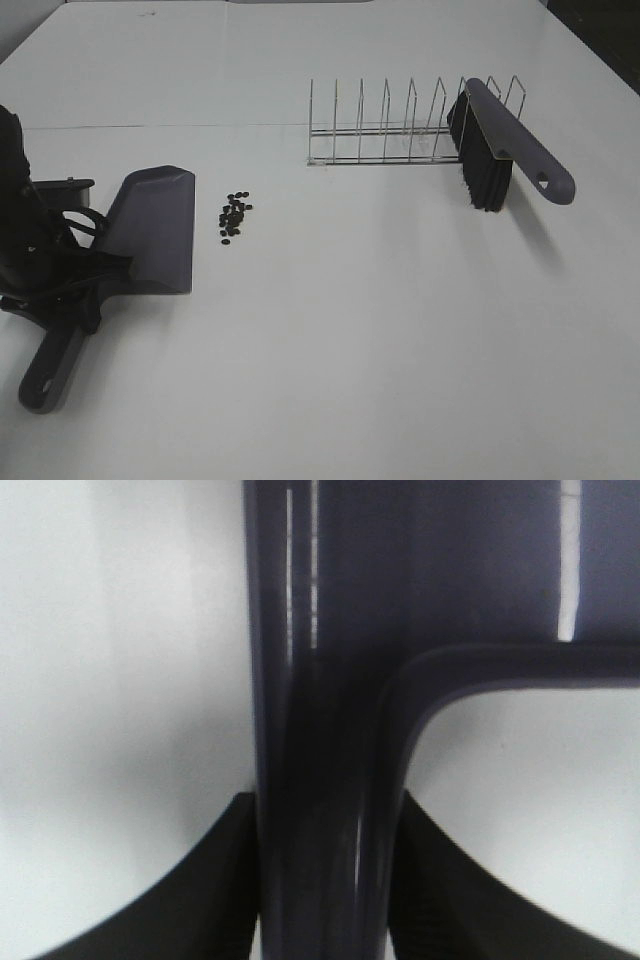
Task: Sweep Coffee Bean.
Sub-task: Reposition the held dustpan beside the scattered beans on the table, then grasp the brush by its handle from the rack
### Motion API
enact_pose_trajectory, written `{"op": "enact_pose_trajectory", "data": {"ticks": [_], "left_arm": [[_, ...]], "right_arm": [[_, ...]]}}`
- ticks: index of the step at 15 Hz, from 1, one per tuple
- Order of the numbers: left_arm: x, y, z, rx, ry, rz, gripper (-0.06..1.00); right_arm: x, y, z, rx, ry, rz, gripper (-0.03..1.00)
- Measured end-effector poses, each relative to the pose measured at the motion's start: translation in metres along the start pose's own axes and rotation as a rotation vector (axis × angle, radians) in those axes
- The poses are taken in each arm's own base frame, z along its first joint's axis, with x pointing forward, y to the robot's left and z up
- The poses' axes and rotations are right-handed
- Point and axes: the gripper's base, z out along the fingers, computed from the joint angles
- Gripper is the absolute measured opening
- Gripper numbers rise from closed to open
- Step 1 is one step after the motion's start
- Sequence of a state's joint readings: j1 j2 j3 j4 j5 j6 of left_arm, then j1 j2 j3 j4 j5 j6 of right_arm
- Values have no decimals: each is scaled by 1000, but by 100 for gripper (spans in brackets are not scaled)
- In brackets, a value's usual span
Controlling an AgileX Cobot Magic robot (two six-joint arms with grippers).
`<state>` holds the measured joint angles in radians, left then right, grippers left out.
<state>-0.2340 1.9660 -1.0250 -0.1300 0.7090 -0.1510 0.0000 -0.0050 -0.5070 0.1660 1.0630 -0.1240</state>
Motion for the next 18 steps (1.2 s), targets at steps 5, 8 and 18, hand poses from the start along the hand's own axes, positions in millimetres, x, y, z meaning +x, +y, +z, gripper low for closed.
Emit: {"op": "enact_pose_trajectory", "data": {"ticks": [5,8,18], "left_arm": [[4,-3,-56,33,-149,3,32],[5,-3,-64,36,-175,7,32],[5,-3,-65,35,-175,7,32]], "right_arm": [[-1,3,1,-32,4,19,64],[-7,5,10,-72,58,54,64],[-159,-30,160,-6,156,95,64]]}}
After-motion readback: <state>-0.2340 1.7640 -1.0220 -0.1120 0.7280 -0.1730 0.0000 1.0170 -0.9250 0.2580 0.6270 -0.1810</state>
